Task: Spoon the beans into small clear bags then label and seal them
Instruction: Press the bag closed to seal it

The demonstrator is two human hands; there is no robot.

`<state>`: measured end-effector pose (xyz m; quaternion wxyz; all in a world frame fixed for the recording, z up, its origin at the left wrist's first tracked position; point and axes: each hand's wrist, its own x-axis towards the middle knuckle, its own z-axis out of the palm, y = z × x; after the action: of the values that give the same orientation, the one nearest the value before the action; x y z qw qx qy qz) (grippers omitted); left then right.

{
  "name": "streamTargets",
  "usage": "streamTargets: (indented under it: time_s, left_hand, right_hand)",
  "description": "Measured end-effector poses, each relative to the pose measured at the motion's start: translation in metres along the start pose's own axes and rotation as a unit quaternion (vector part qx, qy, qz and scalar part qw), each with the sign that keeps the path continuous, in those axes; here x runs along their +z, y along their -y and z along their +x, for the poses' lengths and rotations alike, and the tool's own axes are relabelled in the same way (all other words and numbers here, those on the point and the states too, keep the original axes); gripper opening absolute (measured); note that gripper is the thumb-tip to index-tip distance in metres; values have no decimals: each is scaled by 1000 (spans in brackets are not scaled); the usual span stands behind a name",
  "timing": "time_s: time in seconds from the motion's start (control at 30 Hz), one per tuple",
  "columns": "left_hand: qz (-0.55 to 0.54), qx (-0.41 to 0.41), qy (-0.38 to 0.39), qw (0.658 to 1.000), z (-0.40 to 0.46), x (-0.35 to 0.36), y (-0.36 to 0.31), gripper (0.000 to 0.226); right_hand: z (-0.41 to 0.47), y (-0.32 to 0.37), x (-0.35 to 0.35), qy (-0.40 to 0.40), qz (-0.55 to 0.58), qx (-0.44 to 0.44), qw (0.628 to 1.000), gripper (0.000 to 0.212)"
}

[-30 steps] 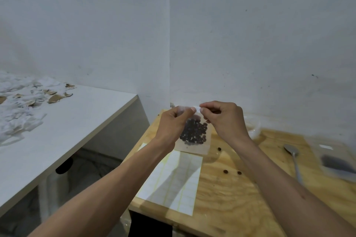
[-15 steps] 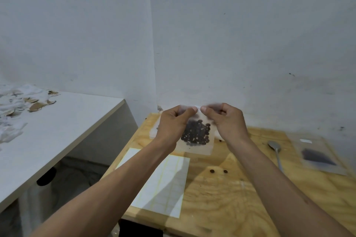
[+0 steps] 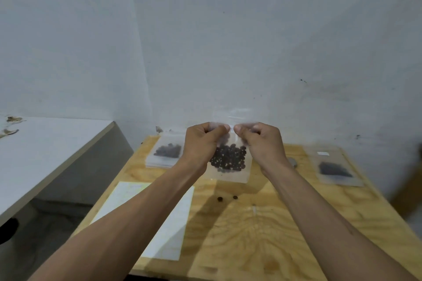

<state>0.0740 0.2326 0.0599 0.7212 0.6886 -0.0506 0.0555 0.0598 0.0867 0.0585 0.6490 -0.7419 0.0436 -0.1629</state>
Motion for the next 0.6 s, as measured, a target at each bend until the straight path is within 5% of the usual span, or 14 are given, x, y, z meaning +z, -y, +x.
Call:
streamTargets:
  time_s: [0.1,0.3,0.43,0.6]
  left_hand:
    - [-16,-3,-6,1000,0,30,3,16]
    - [-75,-76,30,994,5,93,6,25]
    - [74,-126,152,978,-3,138,26,51]
    - [142,-57,191,970,-16,197,61,71]
  right_hand:
    - [3,-3,-25,-19,-20,-2,1000,18]
    - [-4,-19,-115,73,3,90,993,29]
    - [-4,-41,-168,-68,-15,146,987,47]
    - [-9,-58,-206,-194,-129,138,963,54]
